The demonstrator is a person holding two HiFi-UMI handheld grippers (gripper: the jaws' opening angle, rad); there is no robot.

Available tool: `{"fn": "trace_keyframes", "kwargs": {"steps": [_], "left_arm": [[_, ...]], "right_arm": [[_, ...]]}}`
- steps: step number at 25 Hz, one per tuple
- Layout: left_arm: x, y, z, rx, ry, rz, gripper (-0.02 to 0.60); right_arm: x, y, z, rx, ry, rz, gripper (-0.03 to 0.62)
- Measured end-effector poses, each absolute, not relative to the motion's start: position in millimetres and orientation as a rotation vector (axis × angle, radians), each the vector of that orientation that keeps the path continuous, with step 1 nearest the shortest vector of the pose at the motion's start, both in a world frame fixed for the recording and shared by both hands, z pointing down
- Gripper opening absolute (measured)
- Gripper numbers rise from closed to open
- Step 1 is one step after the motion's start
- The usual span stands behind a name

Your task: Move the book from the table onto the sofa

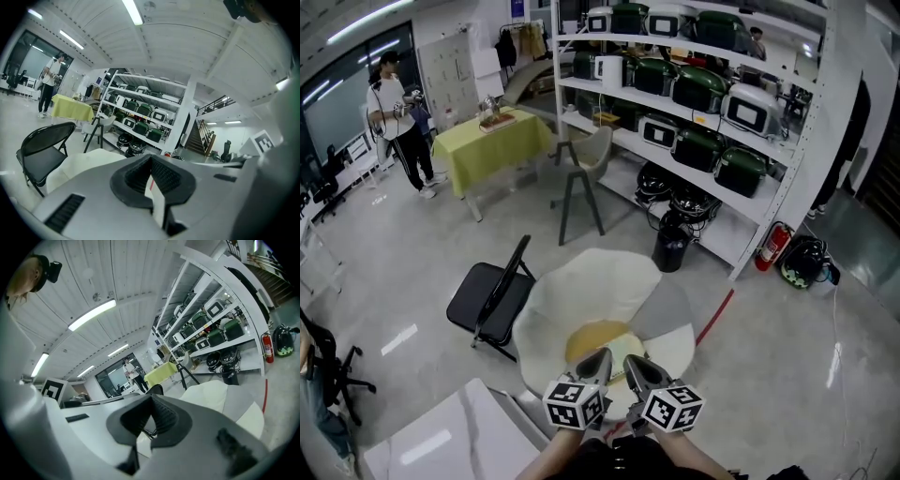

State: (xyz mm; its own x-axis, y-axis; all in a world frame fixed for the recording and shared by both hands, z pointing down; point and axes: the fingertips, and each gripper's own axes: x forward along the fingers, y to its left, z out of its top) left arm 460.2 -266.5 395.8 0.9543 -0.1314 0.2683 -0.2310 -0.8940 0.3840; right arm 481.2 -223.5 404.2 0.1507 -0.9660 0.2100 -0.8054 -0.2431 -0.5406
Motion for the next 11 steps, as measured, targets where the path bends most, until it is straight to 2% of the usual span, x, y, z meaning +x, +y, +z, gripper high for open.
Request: {"fn": "trace_keyframes", "kwargs": {"steps": [11], "left_arm": [[435.0, -263.9, 407.9, 2.639, -0.286, 0.380, 0.009]], "right_arm": [[457.1, -217.4, 409.5, -2.133, 1.716, -0.805, 0.012]]}}
